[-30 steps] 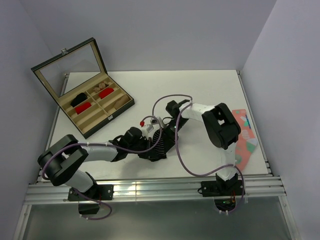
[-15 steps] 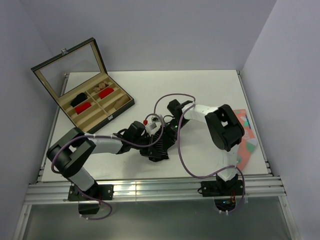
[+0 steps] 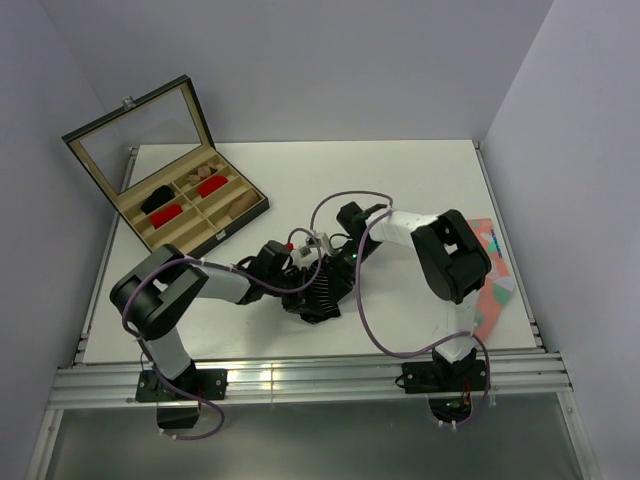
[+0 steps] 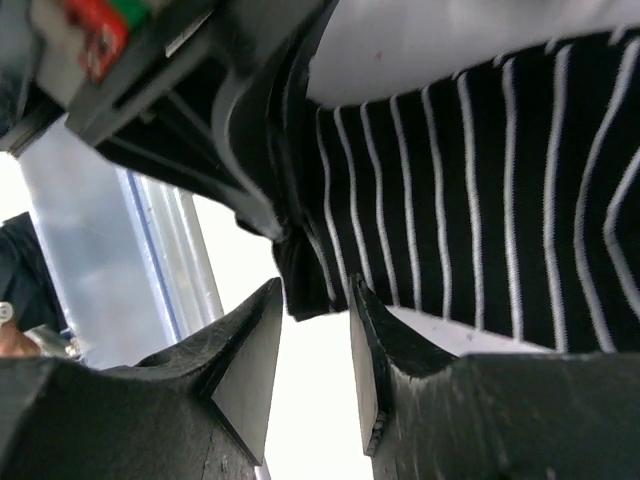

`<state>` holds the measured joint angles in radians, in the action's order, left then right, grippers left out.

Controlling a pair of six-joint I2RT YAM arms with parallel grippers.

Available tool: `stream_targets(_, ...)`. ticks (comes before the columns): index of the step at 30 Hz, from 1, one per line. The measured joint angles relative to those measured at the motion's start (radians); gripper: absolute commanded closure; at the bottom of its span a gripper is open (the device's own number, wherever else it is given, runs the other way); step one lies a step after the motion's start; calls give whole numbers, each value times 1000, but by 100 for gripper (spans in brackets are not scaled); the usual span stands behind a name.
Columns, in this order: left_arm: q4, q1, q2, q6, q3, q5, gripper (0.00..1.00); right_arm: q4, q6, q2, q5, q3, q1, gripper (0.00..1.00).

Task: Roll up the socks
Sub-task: Roll the sock at the center of the board.

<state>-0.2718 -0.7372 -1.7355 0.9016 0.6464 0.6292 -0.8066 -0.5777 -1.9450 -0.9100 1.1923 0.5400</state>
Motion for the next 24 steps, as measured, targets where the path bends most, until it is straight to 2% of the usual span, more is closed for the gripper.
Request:
stream_targets(4,-43,8,-1,40,-18,1,100,-6,17,19,-26,-7,-31,58)
stream_targets(7,-53,16,-3,63,-26,2,99,-8,18,54,-52,-7,-110,58)
stream_targets(11,-52,22,-14,88,-25,11,100,21,19,160,-48,-29,-213,59)
stream_targets(13,-47,24,-17,97,-21,21,100,45,17,229,-38,-58,-225,59)
stream_targets(19,-2,31,-40,118,13,55,99,160,-11,438,80,-206,-152,59)
stream_targets(24,51,56,-52,137,27,92,100,296,-46,613,261,-377,39,57)
